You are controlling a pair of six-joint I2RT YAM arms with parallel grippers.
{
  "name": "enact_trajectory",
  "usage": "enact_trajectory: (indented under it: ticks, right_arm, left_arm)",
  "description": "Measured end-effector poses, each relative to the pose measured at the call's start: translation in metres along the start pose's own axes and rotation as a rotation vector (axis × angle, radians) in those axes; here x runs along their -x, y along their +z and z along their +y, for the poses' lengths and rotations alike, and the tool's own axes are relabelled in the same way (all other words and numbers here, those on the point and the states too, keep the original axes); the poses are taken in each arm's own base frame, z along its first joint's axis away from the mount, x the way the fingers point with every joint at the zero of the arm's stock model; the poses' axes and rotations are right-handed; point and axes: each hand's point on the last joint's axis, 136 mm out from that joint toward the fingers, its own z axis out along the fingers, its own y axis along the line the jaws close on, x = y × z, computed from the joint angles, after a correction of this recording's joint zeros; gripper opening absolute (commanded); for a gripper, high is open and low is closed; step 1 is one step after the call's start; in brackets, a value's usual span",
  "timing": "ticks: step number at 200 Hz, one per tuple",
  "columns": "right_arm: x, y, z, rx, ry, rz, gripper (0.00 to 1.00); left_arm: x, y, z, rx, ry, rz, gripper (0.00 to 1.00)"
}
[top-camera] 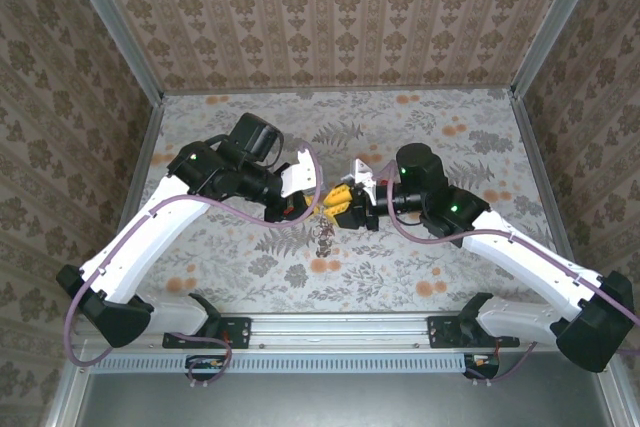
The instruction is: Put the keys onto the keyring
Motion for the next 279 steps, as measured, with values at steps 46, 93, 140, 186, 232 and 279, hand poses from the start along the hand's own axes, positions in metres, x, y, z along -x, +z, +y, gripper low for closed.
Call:
enact_trajectory:
  ticks: [46, 93, 140, 186, 232, 279]
  right_arm:
    - [0.000, 0.000, 0.002, 0.008, -0.004, 0.000, 0.00]
    - [0.009, -0.004, -0.002, -0.013, 0.005, -0.050, 0.00]
    - [0.018, -0.014, -0.013, -0.054, 0.084, -0.193, 0.00]
    - [0.034, -0.019, -0.016, -0.058, 0.148, -0.331, 0.00]
    - [0.057, -0.028, -0.012, -0.038, 0.138, -0.424, 0.00]
    - [0.057, -0.029, -0.012, -0.033, 0.152, -0.430, 0.00]
  left_arm:
    - [0.000, 0.000, 0.000, 0.001, 0.000, 0.000, 0.00]
    - [0.006, -0.010, 0.000, 0.024, 0.001, -0.123, 0.28]
    - [0.002, -0.024, 0.010, 0.068, -0.066, -0.348, 0.31]
    - [0.014, -0.022, 0.014, 0.045, -0.083, -0.474, 0.33]
    - [0.034, -0.034, 0.017, 0.059, -0.039, -0.573, 0.35]
    - [0.048, -0.041, 0.017, 0.061, -0.002, -0.625, 0.35]
